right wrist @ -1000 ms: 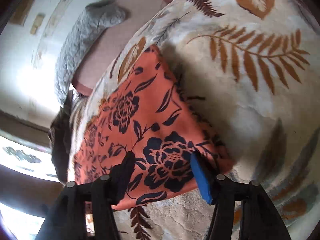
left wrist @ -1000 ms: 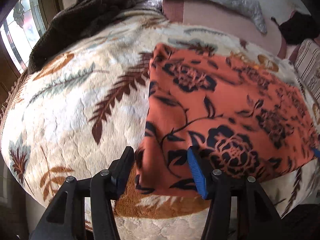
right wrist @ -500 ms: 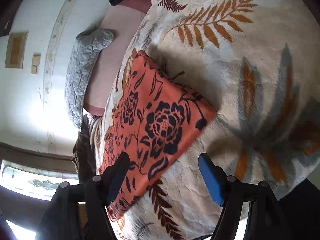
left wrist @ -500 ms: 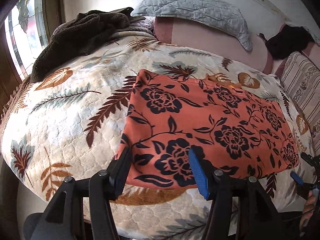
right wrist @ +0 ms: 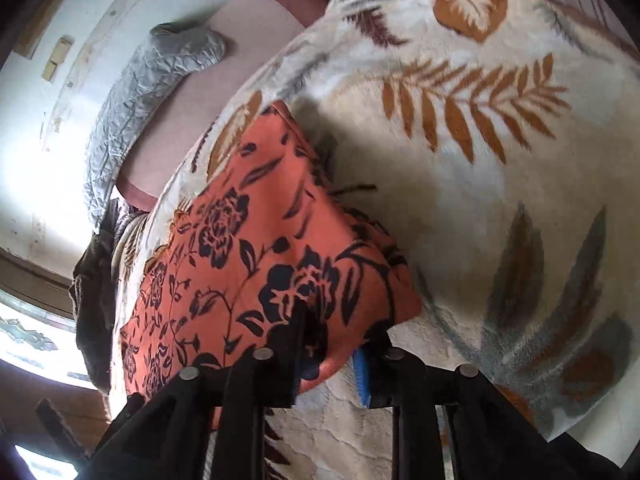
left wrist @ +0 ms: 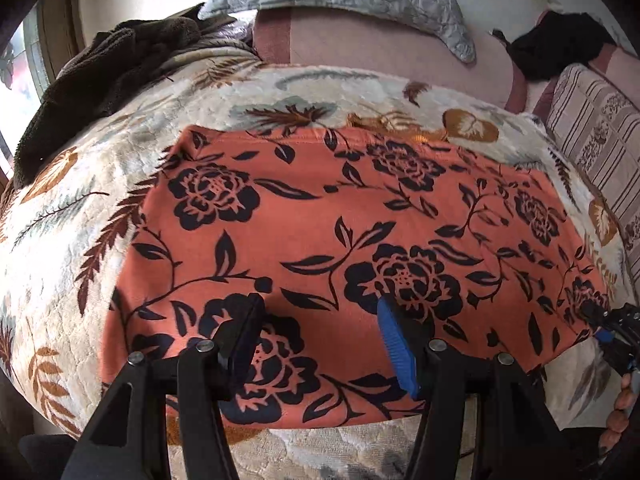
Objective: Fold small clothes
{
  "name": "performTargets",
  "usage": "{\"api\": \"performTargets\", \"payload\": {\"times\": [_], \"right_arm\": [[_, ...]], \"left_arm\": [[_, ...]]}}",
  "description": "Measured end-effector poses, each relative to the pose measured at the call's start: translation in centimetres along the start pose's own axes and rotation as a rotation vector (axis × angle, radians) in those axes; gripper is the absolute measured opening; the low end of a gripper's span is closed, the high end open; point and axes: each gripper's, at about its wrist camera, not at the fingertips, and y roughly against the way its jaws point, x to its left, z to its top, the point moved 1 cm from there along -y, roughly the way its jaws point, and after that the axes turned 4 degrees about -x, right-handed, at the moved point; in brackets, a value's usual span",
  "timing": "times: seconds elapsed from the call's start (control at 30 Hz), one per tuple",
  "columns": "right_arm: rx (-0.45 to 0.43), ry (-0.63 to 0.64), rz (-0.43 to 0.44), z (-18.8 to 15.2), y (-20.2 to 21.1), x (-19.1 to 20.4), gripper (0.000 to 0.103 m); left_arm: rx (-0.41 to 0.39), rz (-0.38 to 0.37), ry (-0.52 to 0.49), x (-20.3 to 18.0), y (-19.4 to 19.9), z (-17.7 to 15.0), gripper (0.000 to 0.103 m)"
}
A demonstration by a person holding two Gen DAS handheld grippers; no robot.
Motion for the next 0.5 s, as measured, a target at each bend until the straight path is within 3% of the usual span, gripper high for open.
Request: {"api": "performTargets", "payload": {"times": [0.03, 0.1, 0.2, 0.33, 0.43, 0.5], "right_arm": [[-0.006, -0.030, 0.007, 0.2, 0.6, -1.0, 0.042], [-0.021, -0.062, -0.005, 1.4, 2.3, -2.5, 0.053], [-0.028, 0.018, 0.024, 4.7, 3.7, -2.1, 0.053], [0.110, 0.108, 0.210, 10.2, -0.7, 0.8, 0.053], [0.196, 0.137, 0.198, 13.2, -5.5, 2.3, 0.053], [0.320, 0.136, 0.231, 13.6, -9.1, 3.1, 0.053]], "left_arm": [[0.001, 0.018, -0.020, -0.2, -0.6, -0.2, 0.060], [-0.030, 0.037, -0.057, -0.6, -0.6, -0.4, 0.062], [-0.035, 0.041, -0.065, -0.7, -0.6, -0.4, 0.063], [-0.031, 0.031, -0.049, -0.4, -0.7, -0.3, 0.064], [-0.035, 0.031, -0.065, -0.4, -0.7, -0.3, 0.064], [-0.032, 0.026, -0.062, -0.4, -0.7, -0.3, 0.064]]}}
